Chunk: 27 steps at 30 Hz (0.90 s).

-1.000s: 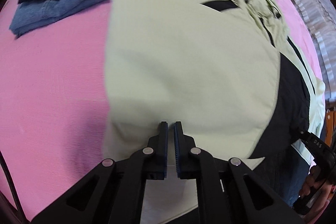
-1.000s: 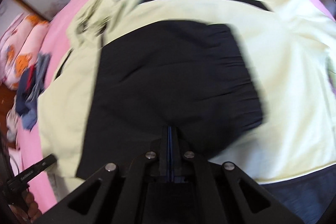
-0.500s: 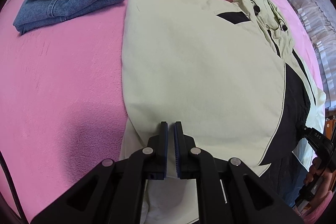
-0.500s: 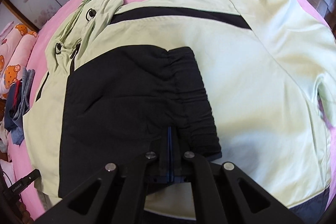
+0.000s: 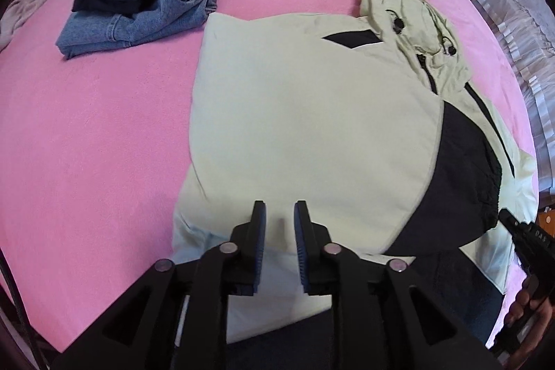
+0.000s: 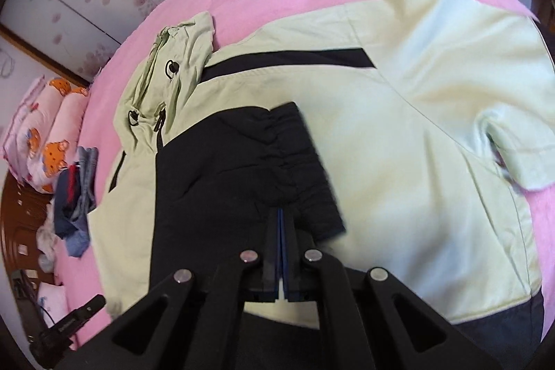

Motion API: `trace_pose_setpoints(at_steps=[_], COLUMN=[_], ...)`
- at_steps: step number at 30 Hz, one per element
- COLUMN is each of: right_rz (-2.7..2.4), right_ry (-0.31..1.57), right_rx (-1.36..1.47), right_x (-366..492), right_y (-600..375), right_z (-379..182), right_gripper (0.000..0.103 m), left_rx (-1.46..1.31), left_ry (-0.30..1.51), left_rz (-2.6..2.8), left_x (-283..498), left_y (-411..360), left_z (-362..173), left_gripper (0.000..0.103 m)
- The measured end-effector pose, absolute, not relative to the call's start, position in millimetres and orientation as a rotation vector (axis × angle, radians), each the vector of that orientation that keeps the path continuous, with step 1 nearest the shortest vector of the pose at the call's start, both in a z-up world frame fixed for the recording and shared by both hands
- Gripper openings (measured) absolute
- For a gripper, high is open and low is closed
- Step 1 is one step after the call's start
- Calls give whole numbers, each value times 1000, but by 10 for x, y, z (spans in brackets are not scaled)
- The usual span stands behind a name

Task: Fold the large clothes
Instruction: 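Grasp the black cuff of the other sleeve with the right gripper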

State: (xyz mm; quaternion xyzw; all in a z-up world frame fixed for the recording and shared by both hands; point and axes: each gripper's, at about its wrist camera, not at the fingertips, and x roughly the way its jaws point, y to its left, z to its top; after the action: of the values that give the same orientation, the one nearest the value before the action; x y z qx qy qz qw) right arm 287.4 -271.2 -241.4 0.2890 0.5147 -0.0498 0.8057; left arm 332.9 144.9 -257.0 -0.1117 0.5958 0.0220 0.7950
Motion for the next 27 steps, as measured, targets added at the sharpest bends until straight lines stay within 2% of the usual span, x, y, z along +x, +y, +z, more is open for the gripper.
trace_pose_setpoints(at_steps=[4,6,8,11,13,14,15,17,27], right_rz=[-35,-5,28,59,84,91,103,137,50], right_ry=[1181,1200,1217,1253,1270,1272,1270,1263,1236], right_rx=[695,692,667,657,671,679,690,694,733], right_x=[2639,2516,2362,2148,1997,1934,1872,1748,1194], right_y=[-2897,-2983,-3088,-3264,-3414,-3478,-3550,-3701,-4803], right_z=[-2360,-2312,-2253,-2204,-2165,-2149,-2128,-2086,-2187], right_gripper=[0,1,5,15,18,21,26,33,35], left_rx=[-200,-178,-163,-163,-173,-179,-183,-176,19], left_ry=[1263,1265,1257,1268,1276,1277,1282,1285,1367], left_rz=[86,85,83,64,54,46,28,-22,-219], left_x=[3081,2931,2773,2552,2423,2366,2316,2249,2097], left_y=[959,699,458,76,-207,-343,-472,-733,-2197], left_z=[-2318,-2208,-2095,-1949,-1856,-1814,-1784,-1720,-1667], left_gripper=[34,56,62,63,63,65,71,74,74])
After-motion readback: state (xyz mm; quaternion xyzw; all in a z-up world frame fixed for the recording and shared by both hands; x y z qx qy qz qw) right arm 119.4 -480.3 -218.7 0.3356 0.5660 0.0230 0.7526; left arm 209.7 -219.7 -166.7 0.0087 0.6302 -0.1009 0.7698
